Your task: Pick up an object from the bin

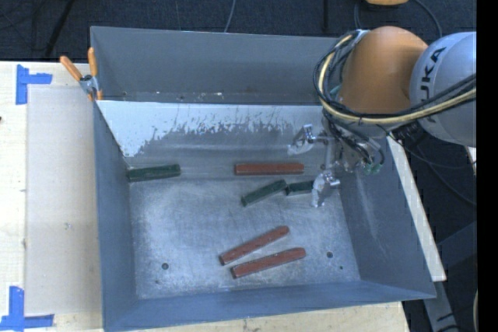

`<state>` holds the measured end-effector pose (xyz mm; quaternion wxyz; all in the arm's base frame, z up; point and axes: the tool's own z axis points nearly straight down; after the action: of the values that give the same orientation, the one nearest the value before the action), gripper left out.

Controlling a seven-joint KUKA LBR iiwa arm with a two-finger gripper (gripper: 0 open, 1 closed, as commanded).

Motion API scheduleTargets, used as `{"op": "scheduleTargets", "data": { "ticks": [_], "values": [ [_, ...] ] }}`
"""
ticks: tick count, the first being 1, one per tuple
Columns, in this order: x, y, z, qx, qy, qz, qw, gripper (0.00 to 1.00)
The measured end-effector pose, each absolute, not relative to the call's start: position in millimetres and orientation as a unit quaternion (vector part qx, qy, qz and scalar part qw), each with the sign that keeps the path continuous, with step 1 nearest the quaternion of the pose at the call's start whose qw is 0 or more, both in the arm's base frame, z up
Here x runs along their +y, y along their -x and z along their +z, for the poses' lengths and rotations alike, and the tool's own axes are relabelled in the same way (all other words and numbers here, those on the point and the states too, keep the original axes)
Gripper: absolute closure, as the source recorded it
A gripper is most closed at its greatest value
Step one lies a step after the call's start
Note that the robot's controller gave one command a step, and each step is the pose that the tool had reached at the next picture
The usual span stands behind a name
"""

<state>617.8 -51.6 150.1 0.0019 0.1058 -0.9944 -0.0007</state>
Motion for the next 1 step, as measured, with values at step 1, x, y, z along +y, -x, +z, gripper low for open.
{"op": "scheduleTargets", "data": {
  "ticks": [1],
  "values": [
    [-63.0,-615.3,138.6,-1.000,0.016,0.000,-0.001,0.00]
  ]
}}
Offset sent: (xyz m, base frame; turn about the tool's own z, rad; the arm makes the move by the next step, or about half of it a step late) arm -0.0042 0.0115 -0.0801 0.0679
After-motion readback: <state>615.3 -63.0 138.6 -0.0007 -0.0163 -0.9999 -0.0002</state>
